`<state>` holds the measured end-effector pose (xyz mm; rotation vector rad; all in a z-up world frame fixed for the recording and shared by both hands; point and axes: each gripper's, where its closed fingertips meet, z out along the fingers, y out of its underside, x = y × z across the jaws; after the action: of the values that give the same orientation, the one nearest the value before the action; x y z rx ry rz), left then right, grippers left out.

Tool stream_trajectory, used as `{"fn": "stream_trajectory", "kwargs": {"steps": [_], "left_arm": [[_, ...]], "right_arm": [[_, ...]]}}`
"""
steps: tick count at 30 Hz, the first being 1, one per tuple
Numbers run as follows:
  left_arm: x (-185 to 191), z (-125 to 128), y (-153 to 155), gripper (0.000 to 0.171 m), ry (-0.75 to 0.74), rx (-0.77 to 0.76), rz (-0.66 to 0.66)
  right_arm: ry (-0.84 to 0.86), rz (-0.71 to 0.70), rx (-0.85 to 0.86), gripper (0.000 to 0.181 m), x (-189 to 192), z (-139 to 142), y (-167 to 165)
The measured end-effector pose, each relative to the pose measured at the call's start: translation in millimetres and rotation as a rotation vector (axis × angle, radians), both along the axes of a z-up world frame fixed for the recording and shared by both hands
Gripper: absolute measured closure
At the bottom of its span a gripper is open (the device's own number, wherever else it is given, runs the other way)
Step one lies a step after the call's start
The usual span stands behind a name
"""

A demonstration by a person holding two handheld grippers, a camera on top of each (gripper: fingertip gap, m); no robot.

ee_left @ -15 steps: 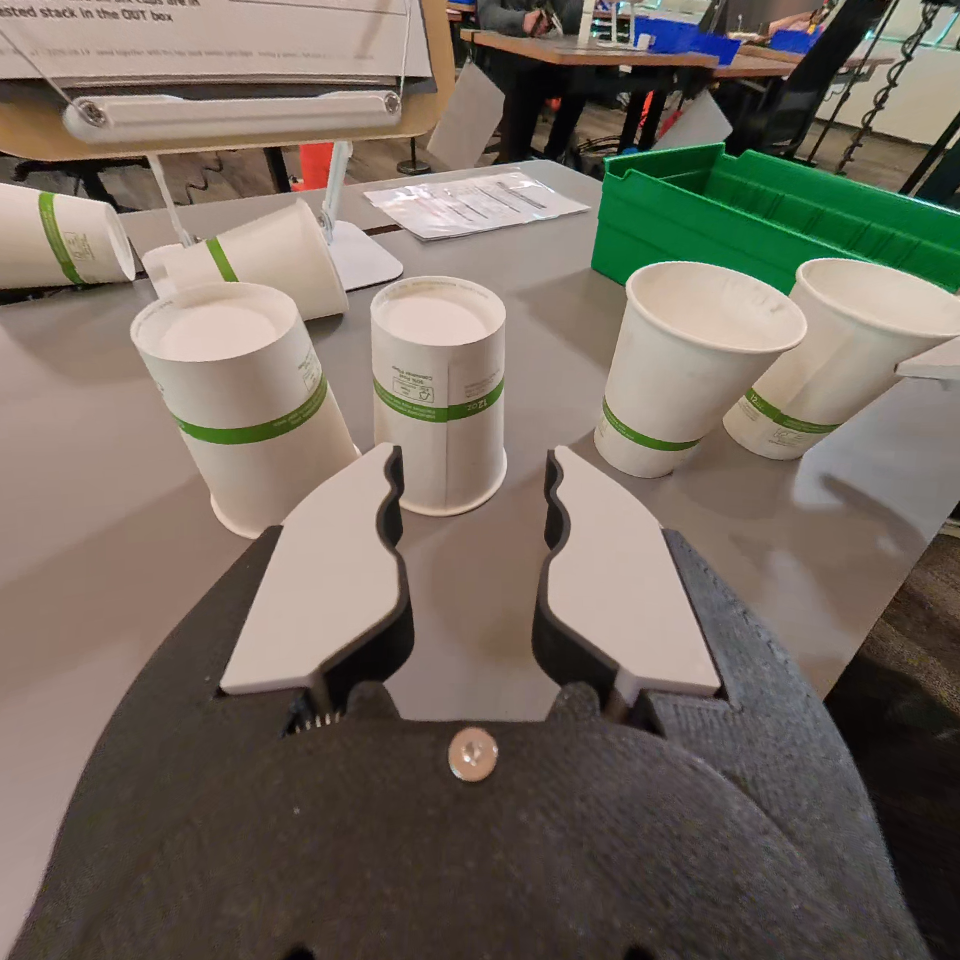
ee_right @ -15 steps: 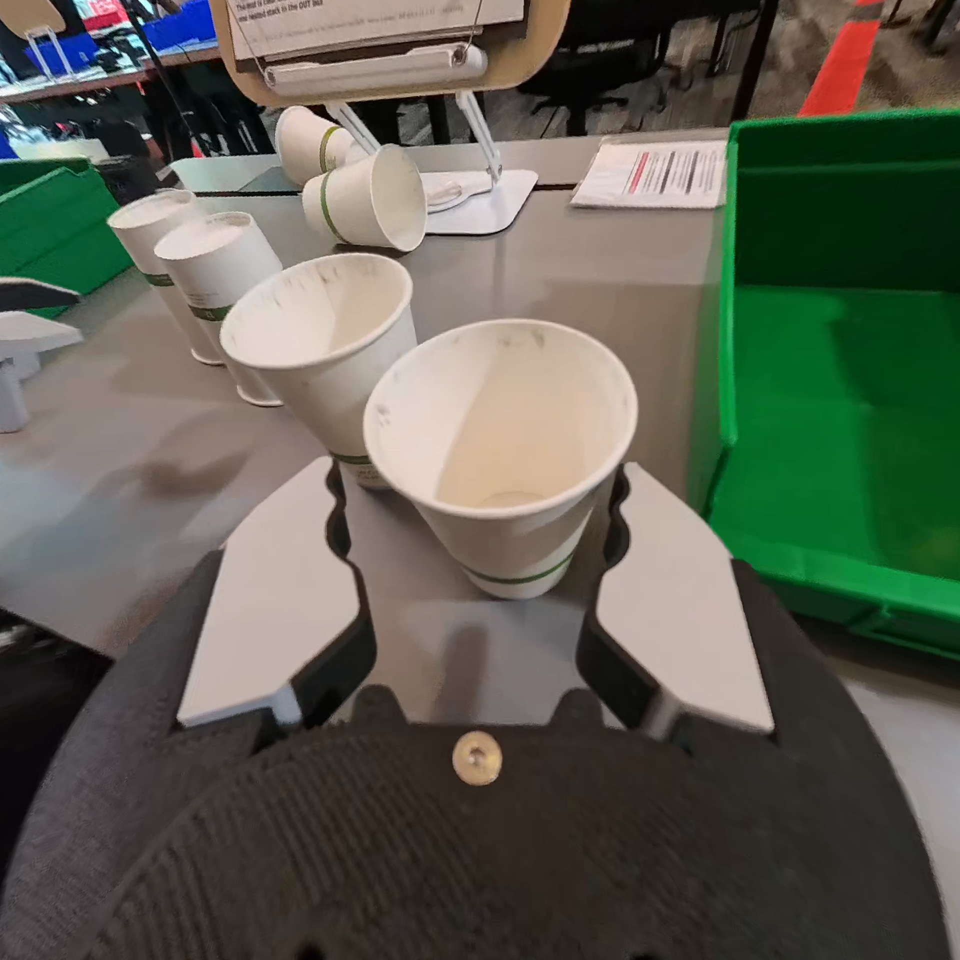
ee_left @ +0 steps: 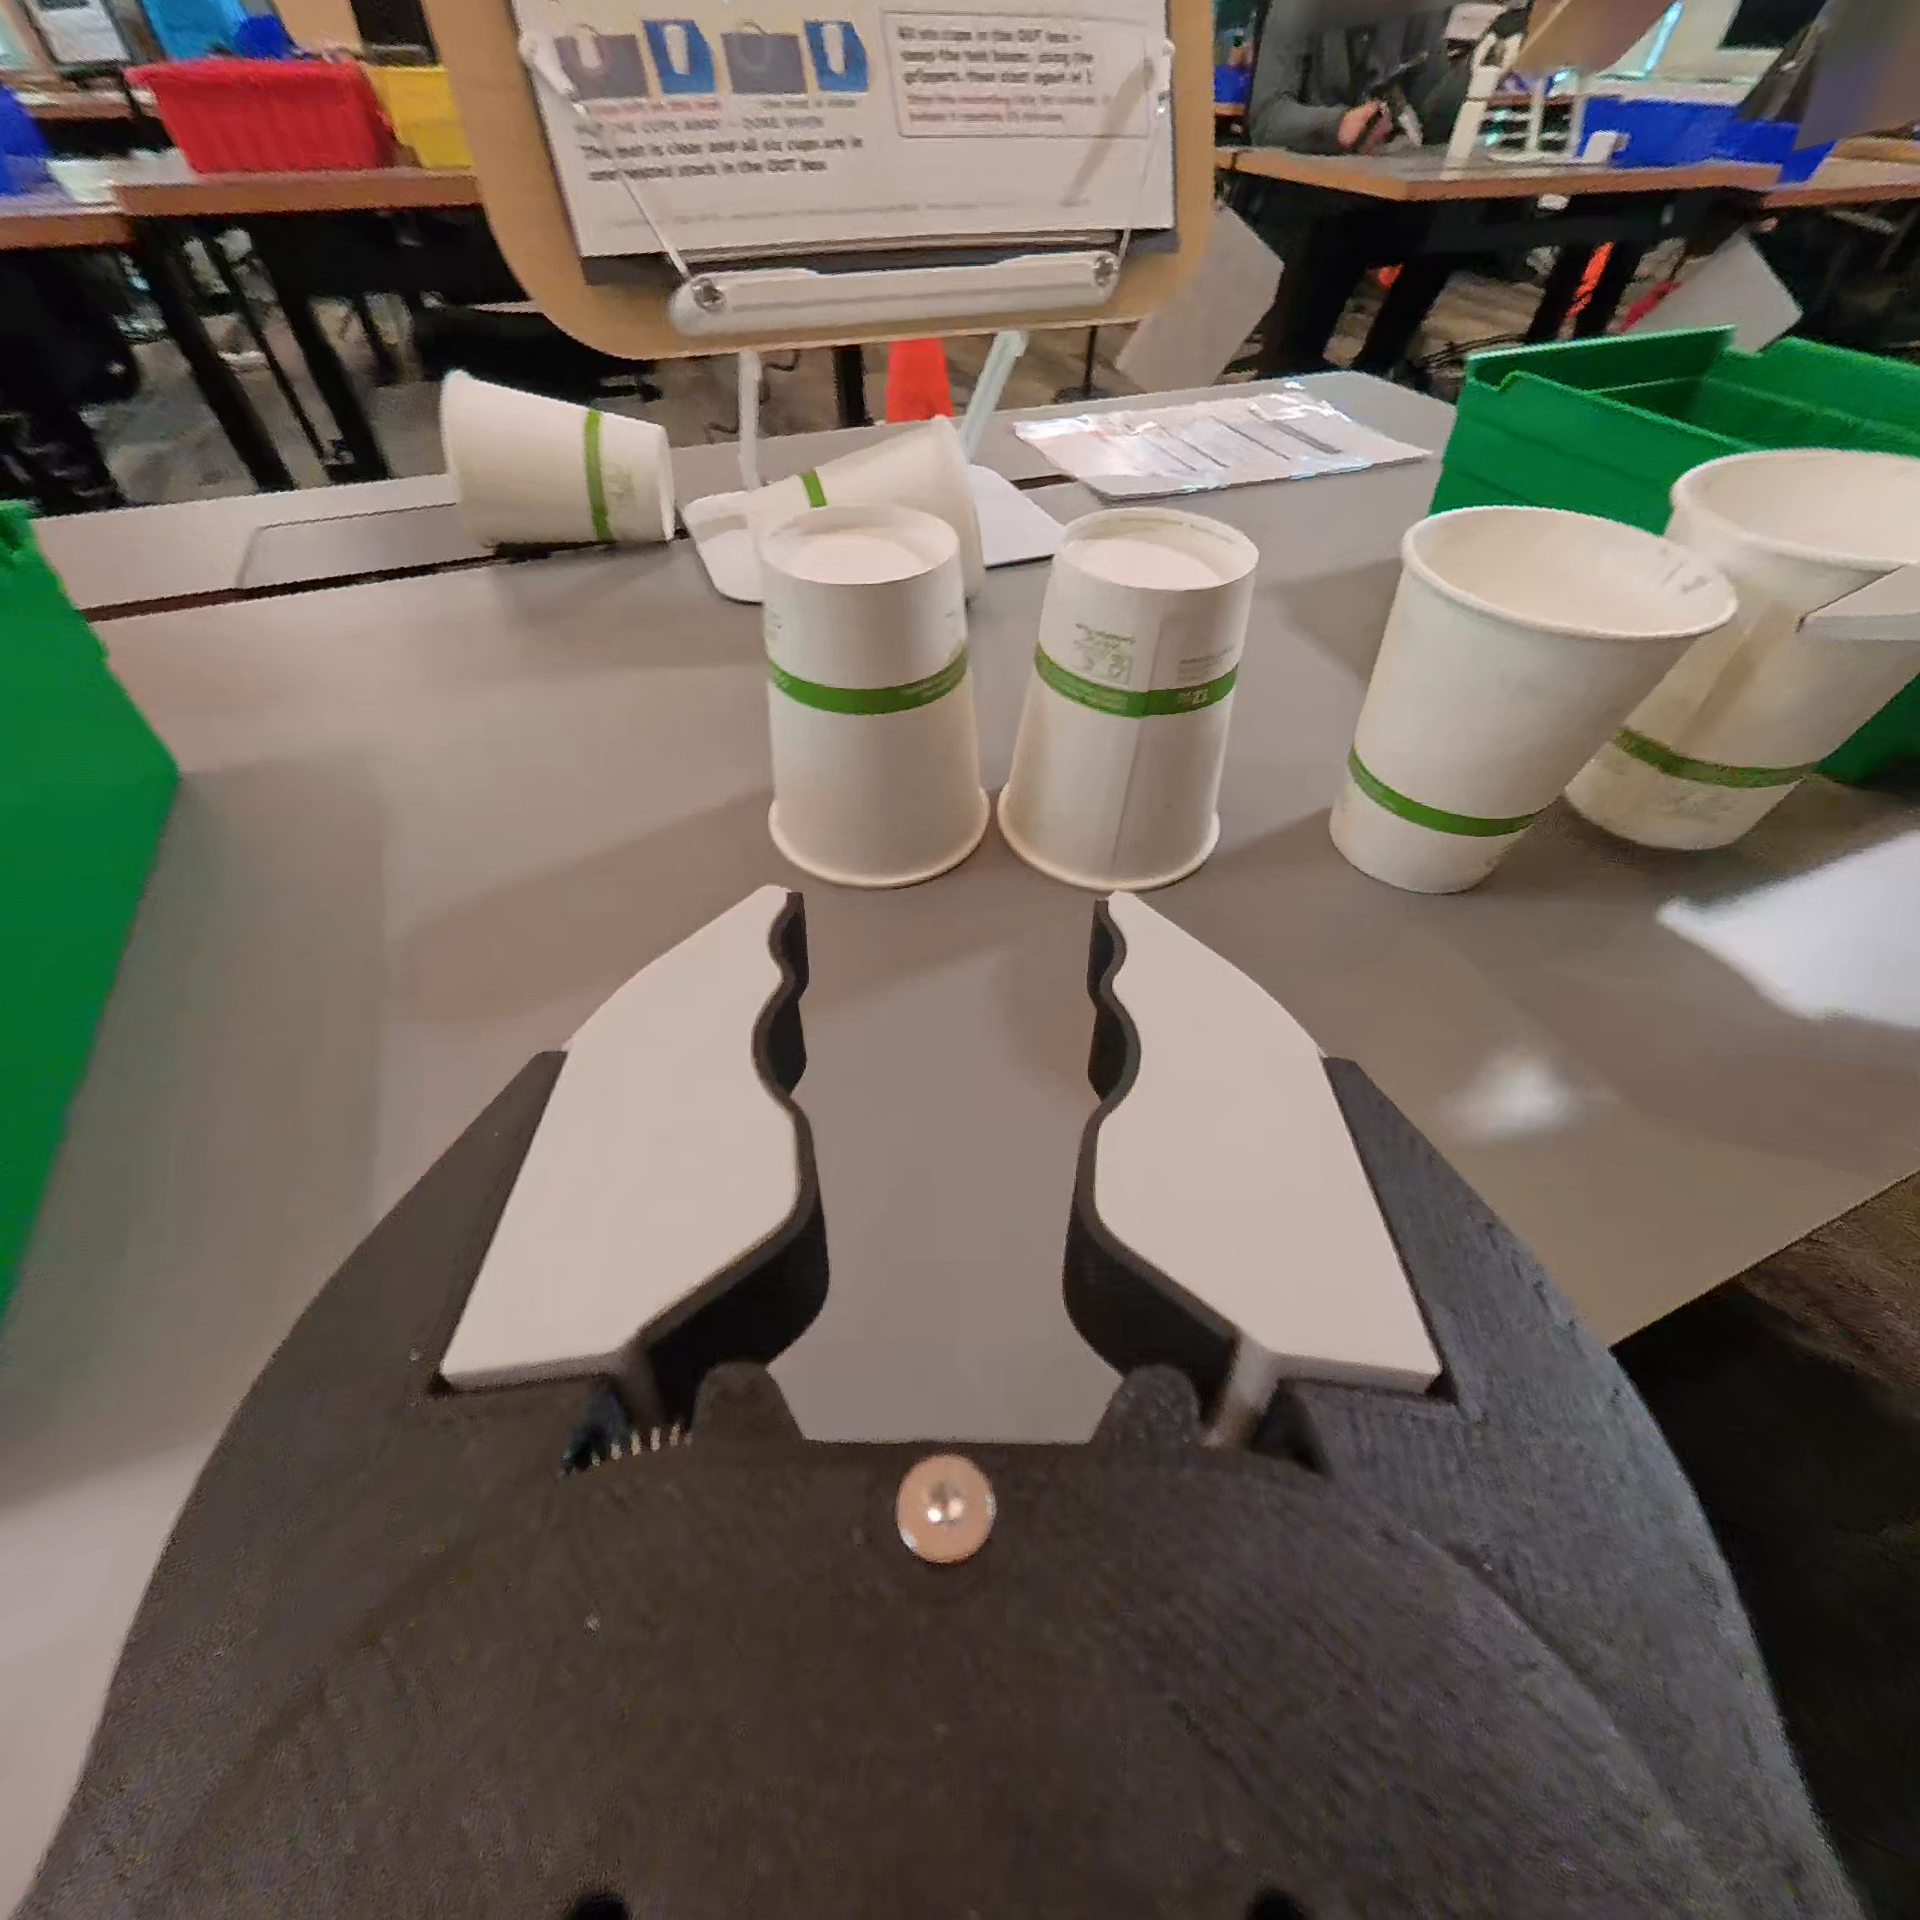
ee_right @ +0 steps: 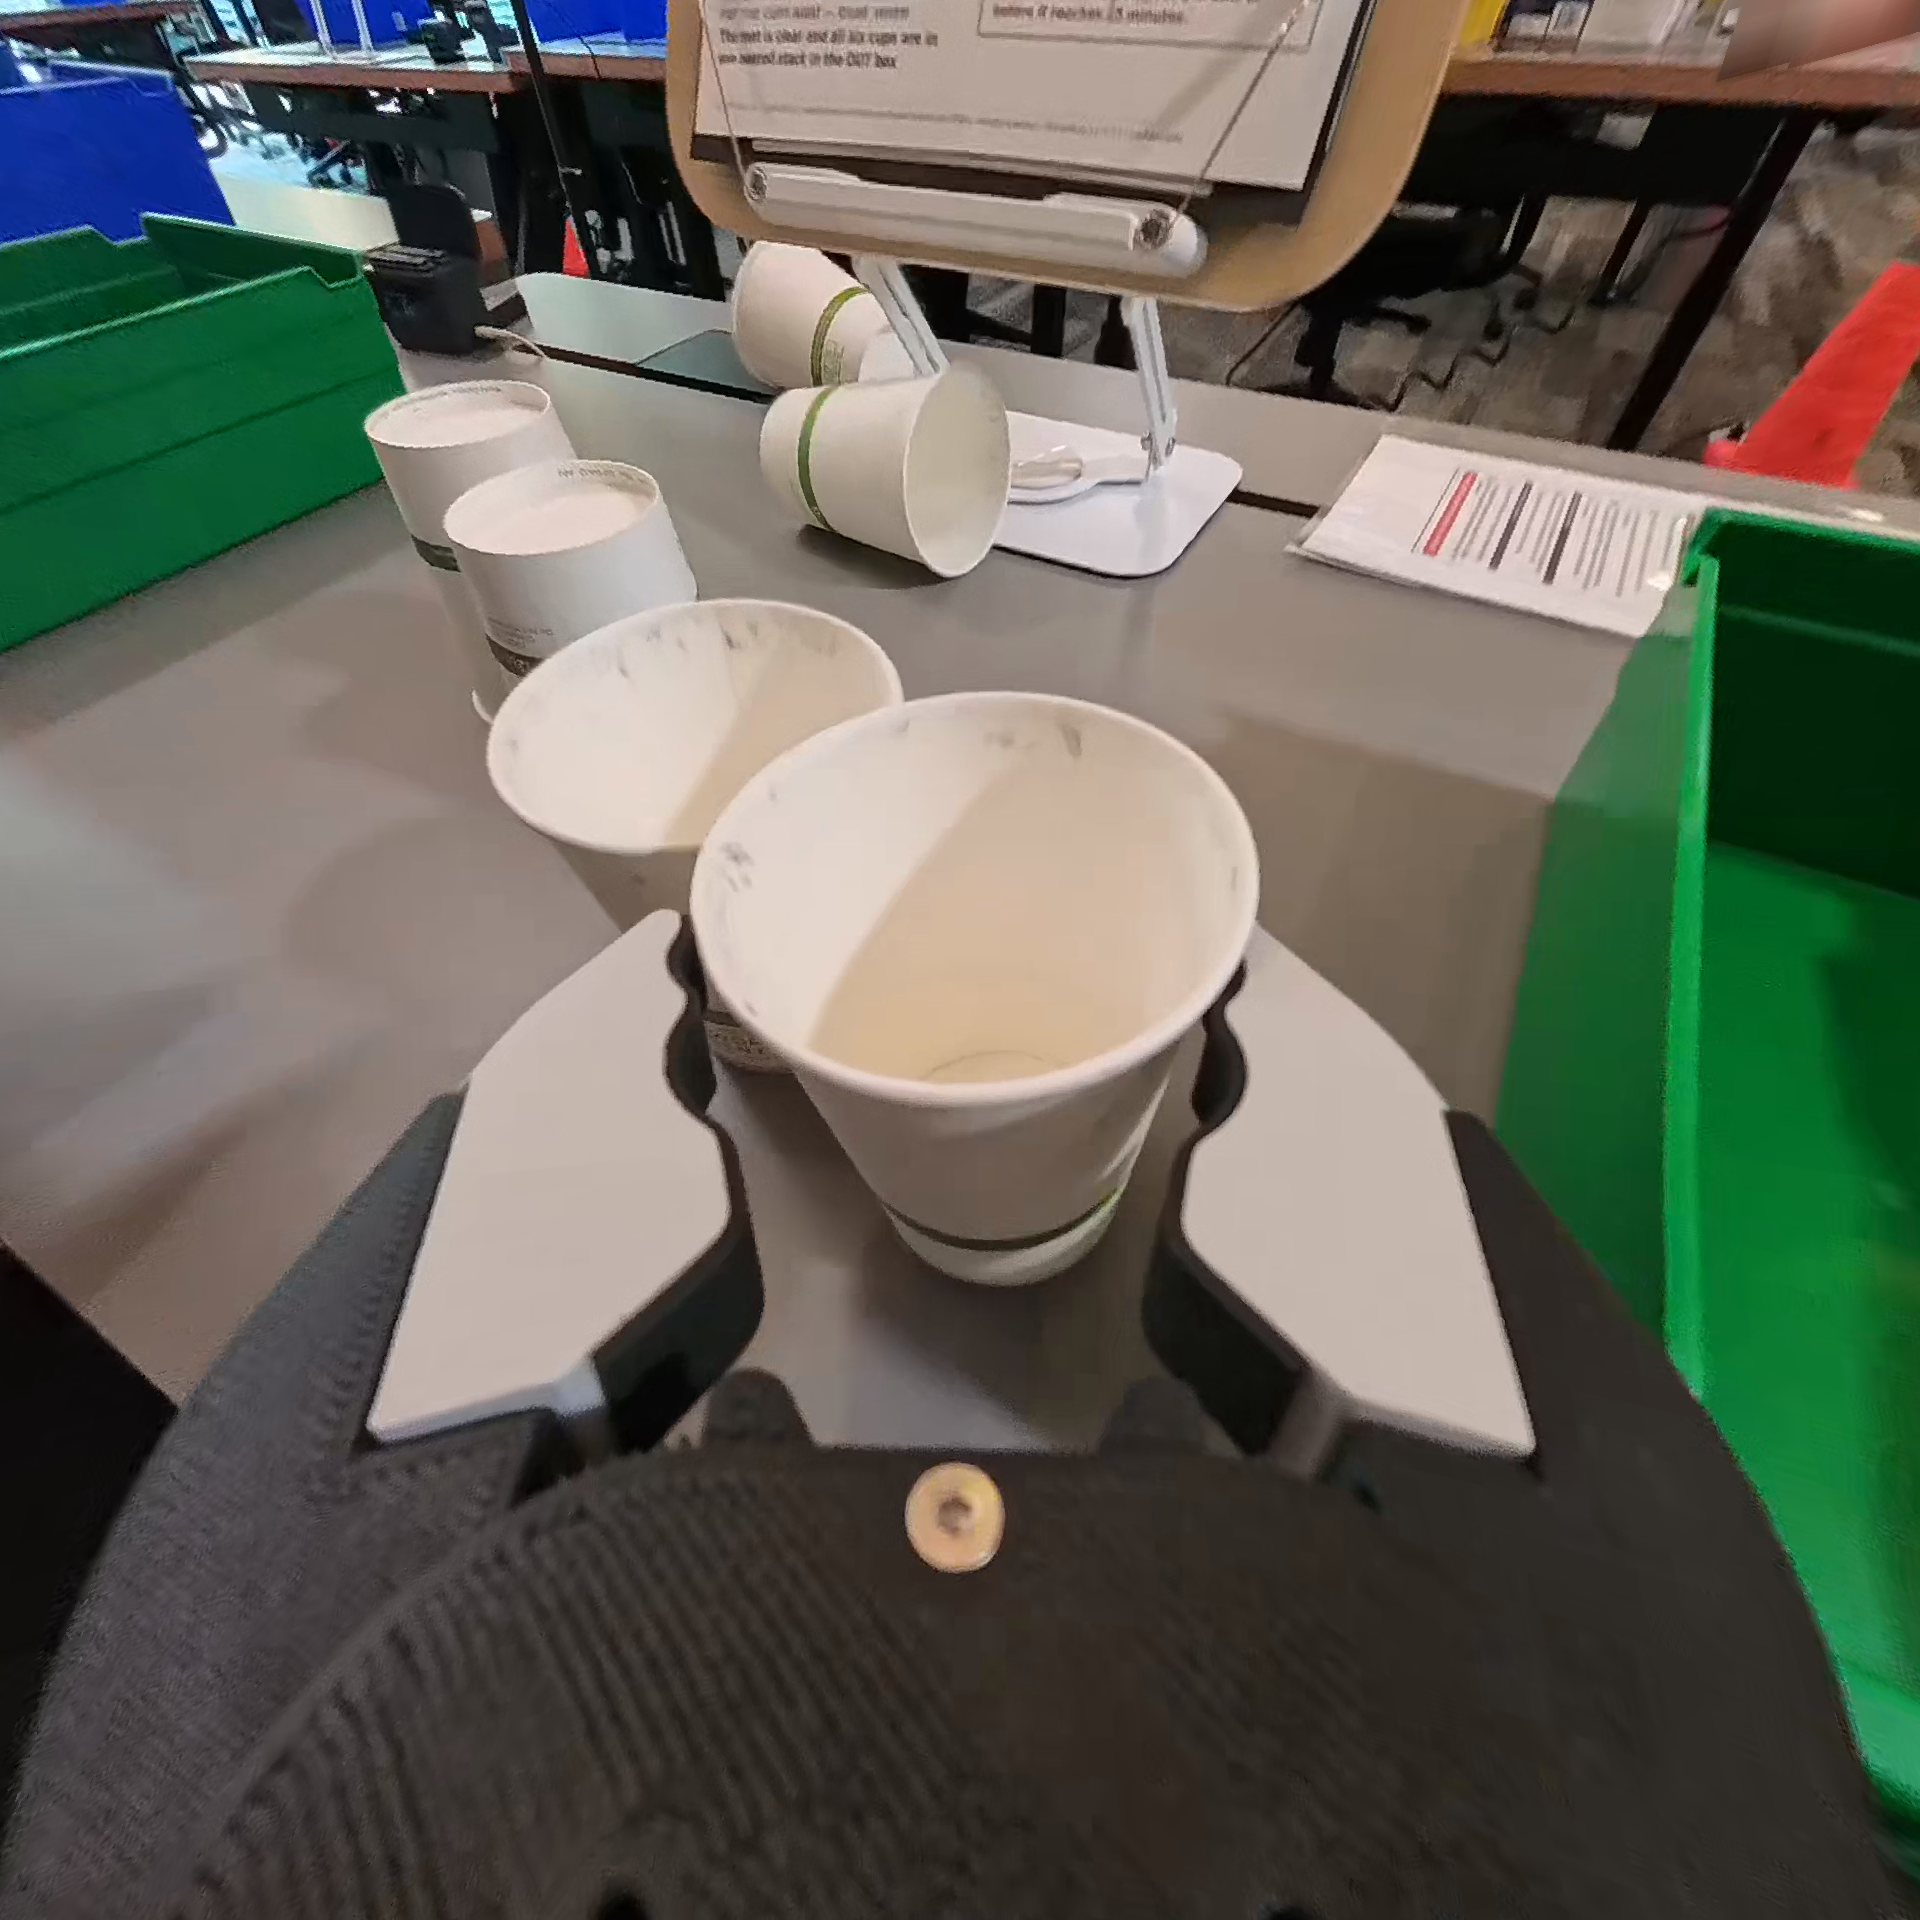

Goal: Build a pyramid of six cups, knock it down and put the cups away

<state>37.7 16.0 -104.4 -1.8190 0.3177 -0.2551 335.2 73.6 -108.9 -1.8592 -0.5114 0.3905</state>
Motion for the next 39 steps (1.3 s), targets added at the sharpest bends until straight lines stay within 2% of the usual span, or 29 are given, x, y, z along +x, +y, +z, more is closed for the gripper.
{"fn": "stream_trajectory", "kwargs": {"steps": [3, 7, 13, 17, 20, 22, 25, 27, 29, 32, 35, 39], "left_arm": [[-6.8, -1.2, -8.2, 0.118, -0.013, -0.009, 0.026], [-8.8, -7.5, -3.6, 0.119, -0.034, -0.039, 0.049], [5.7, -19.7, 9.6, 0.118, -0.034, -0.104, -0.015], [19.4, -17.0, 32.1, 0.119, -0.066, -0.094, -0.056], [26.3, -12.3, 54.6, 0.12, -0.077, -0.052, -0.037], [41.0, -8.1, 58.7, 0.129, -0.115, -0.053, -0.065], [79.8, -14.6, 50.2, 0.13, -0.137, -0.128, -0.196], [88.6, -19.0, 53.4, 0.13, -0.071, -0.116, -0.184], [90.8, -11.5, 60.8, 0.134, -0.054, -0.062, -0.14], [88.8, 13.6, 77.7, 0.14, -0.114, 0.021, -0.063], [77.2, 41.3, 91.3, 0.16, -0.222, 0.124, -0.008], [59.8, 40.4, 111.4, 0.16, -0.192, 0.127, 0.037]], "right_arm": [[0.009, 0.012, 0.017, 0.088, -1.5, 4.3, -0.2], [0.06, -0.003, 0.018, 0.088, 6.3, 5.4, 6.5], [0.142, -0.014, -0.01, 0.089, 19.3, 0.9, -1.8], [0.159, -0.057, 0.02, 0.089, 38.3, 3.3, -24.3], [0.227, -0.098, 0.042, 0.089, 51.5, 9.9, -36.6], [0.226, -0.129, 0.049, 0.089, 57.1, 10.0, -43.0], [0.194, -0.177, 0.056, 0.089, 59.2, 8.1, -46.2], [0.198, -0.192, 0.075, 0.089, 54.7, 12.9, -41.0], [0.191, -0.206, 0.1, 0.089, 49.7, 22.2, -27.1], [0.211, -0.228, 0.12, 0.089, 43.7, 40.3, 5.3], [0.204, -0.222, 0.129, 0.089, 38.8, 50.8, 33.2], [0.227, -0.215, 0.136, 0.09, 34.6, 50.0, 41.5]]}}
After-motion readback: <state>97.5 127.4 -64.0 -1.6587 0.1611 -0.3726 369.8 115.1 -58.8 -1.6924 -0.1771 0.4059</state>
